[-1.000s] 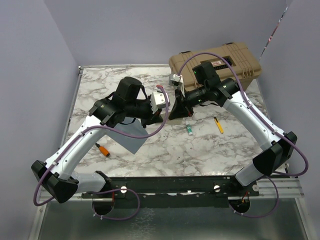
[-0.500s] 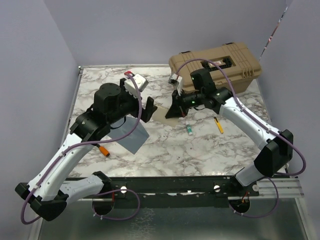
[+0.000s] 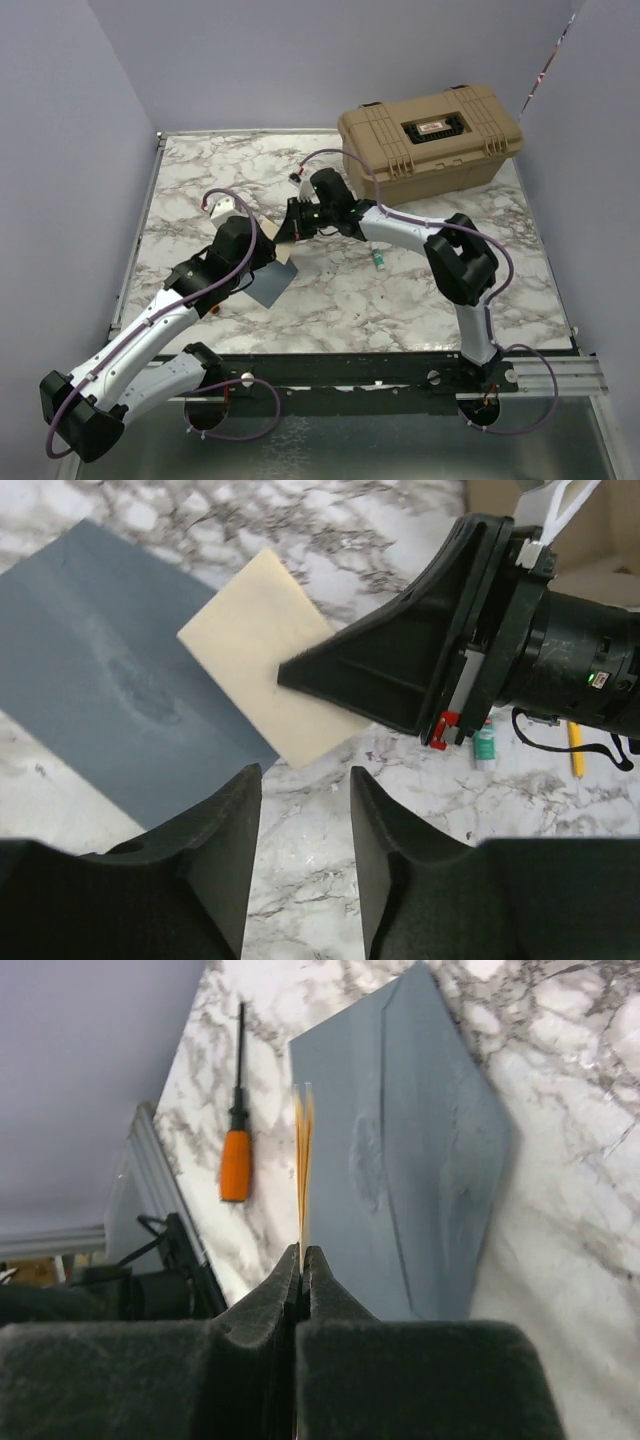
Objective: Place the letter into the envelope and seal it
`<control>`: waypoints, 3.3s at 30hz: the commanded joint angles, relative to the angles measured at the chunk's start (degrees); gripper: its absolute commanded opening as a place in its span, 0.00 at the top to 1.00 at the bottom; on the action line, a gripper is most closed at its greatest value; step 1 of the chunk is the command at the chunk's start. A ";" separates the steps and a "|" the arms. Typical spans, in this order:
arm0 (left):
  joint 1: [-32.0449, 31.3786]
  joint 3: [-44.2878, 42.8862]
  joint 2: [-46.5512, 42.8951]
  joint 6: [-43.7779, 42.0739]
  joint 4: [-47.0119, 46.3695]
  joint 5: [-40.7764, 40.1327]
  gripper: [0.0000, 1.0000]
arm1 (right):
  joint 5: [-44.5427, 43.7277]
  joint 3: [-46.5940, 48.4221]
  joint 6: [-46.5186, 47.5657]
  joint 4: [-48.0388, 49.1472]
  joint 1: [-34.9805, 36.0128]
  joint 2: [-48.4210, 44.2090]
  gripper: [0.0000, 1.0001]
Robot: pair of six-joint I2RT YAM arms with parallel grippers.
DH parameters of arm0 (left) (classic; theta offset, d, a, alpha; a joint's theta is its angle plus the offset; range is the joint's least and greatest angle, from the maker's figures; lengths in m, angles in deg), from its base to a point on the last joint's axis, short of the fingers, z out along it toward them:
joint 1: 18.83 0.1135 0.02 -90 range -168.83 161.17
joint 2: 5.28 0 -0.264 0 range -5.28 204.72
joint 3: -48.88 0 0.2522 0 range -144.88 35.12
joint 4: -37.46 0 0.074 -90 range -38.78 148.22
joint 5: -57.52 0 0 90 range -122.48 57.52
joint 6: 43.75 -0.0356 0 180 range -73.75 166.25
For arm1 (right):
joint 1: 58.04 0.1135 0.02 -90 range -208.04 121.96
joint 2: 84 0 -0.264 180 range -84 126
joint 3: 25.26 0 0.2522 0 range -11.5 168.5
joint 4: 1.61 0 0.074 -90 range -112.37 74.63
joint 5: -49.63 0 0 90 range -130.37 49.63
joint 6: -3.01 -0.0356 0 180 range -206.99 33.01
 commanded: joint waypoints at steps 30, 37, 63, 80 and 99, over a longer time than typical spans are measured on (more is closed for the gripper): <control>26.33 15.73 24.72 10.98 -2.95 13.32 0.55 | -12.78 15.60 6.13 -9.93 2.13 20.41 1.00; 26.32 17.94 23.54 10.71 -5.01 15.00 0.59 | -16.66 8.52 5.84 -5.38 5.07 17.03 1.00; 26.42 21.11 15.17 16.16 -5.82 18.16 0.59 | -12.16 0.78 2.19 9.67 6.32 13.08 1.00; 26.38 21.02 13.56 17.57 -6.44 17.60 0.58 | -9.72 3.53 0.30 4.86 6.50 12.94 0.70; 26.41 20.16 13.03 15.23 -6.27 19.68 0.59 | -16.60 10.38 7.63 -11.50 6.50 11.80 0.51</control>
